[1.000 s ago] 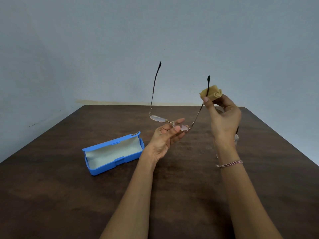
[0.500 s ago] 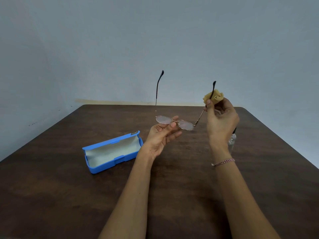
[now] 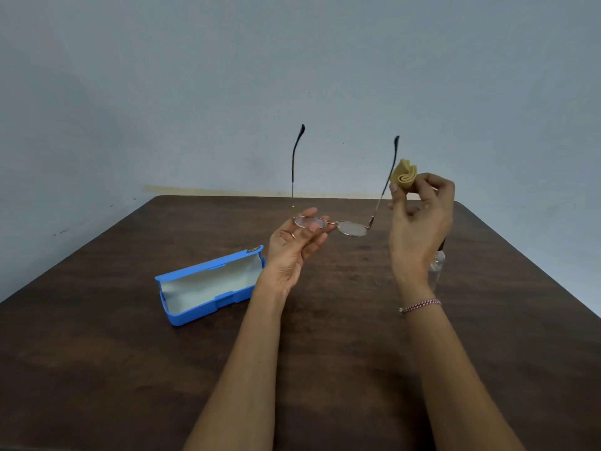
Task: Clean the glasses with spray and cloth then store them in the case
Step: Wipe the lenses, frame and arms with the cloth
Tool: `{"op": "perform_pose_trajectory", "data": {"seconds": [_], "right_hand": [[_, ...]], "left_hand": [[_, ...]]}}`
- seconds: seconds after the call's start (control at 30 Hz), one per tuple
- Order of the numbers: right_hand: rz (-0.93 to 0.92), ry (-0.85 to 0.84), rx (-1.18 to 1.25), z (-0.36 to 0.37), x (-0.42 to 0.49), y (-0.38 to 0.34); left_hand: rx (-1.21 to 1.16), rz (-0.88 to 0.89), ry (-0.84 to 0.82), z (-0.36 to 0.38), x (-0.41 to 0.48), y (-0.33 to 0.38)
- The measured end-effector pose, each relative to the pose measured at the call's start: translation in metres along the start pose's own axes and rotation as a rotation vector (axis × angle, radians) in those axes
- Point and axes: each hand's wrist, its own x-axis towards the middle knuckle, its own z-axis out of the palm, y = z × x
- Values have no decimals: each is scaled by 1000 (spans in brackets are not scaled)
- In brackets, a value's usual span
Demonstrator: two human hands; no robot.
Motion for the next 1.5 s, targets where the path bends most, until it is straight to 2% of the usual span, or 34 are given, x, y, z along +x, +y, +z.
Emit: {"op": "perform_pose_trajectory", "data": {"seconds": [0.1,0.17,0.23,0.33,0.4,0.57,0.67,0.9,1.03,1.2,1.5], "right_hand": [[-150,6,-75,5,-8,-4],[-183,-66,-75,10,-16,-6],[-135,-197,-52,17,-25,-7],[34,-402,11,23,-35,-8],[118,-463,40,27,-40,-7],[257,-485,-18,38,-34,-5],[391,-501,66,49,-24,-7],[571,-397,263,60,-27,-1],[541,-346,143,61,-33,13],[402,-308,-34,60,-37,17],[301,-390,-120,64,-44,5]], "left_hand": [[-26,31,48,0,2,-1],[-21,34,87,1,2,-4],[9,32,116,3,2,-8],[55,25,134,5,1,-14],[93,26,141,6,0,-16],[124,14,170,5,-1,-19],[120,33,139,3,-1,-22],[128,7,186,1,4,-25],[178,-6,196,2,4,-26],[207,-9,185,5,3,-28],[332,-44,191,8,2,-28]]}}
